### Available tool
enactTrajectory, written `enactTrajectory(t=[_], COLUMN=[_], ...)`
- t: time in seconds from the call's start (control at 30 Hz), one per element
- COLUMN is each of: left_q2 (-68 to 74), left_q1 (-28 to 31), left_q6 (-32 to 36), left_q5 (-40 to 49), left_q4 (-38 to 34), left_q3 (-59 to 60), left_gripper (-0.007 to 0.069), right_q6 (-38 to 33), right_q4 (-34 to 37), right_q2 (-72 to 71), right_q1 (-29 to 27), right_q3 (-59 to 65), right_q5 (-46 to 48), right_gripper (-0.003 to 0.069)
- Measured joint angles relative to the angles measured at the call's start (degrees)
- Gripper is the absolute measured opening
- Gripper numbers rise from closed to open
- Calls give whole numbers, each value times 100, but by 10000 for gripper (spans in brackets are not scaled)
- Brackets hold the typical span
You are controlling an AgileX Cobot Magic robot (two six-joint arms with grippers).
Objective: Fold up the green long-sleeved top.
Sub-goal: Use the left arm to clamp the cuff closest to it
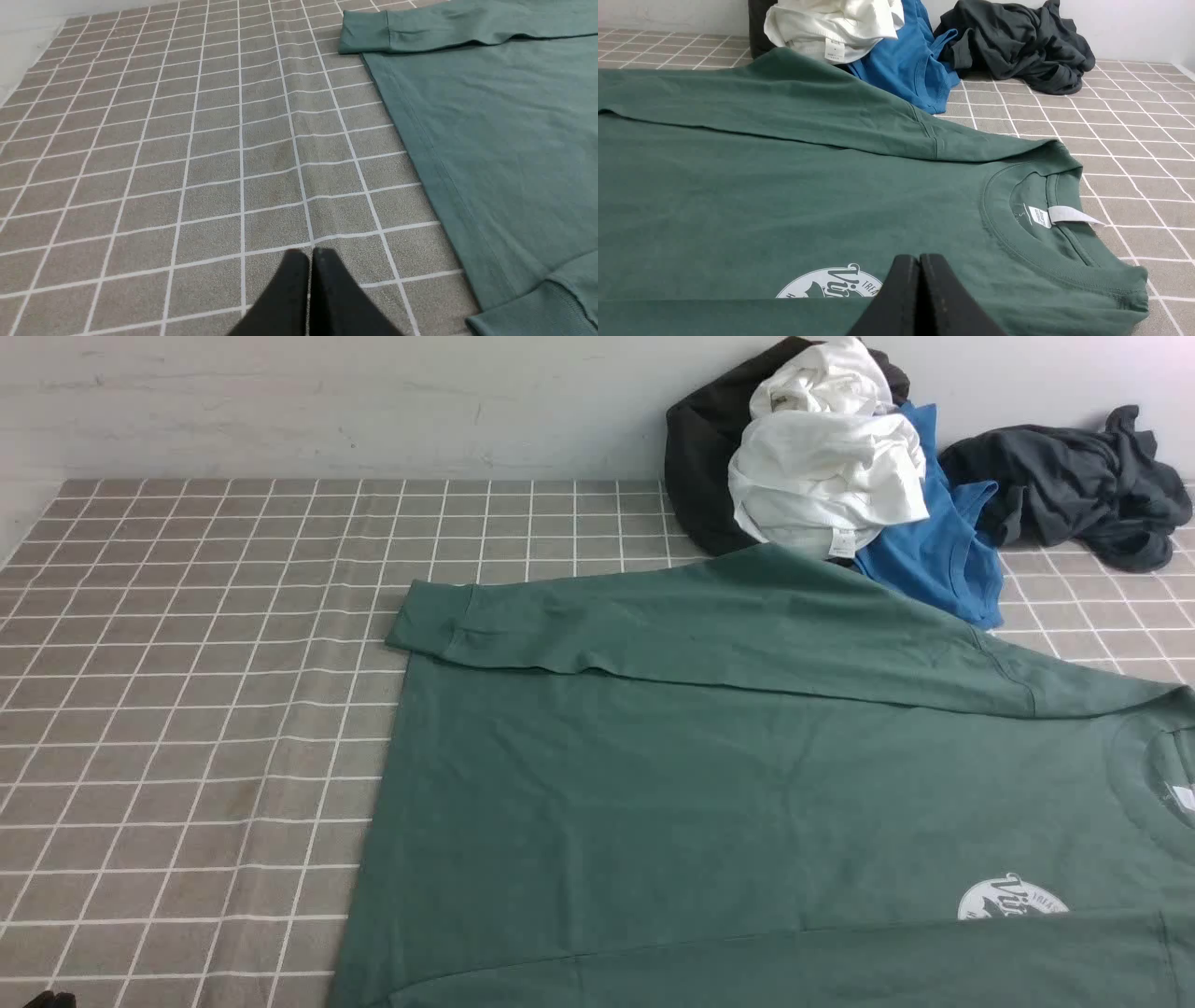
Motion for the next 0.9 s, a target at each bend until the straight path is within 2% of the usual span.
enactTrajectory(t=[0.7,0.9], left_q2=[0,0], left_q1=[0,0], left_q6=[0,0], left_q5=[-58,-102], left_q4=[0,0], left_q3=[0,0], left_gripper=[-7,-7], right_q6=[-18,-33], right_q4=[0,-567], right_q2=[0,0], right_q1=[0,0], right_q3=[0,0], right_q5=[0,-14], right_gripper=[-14,-14])
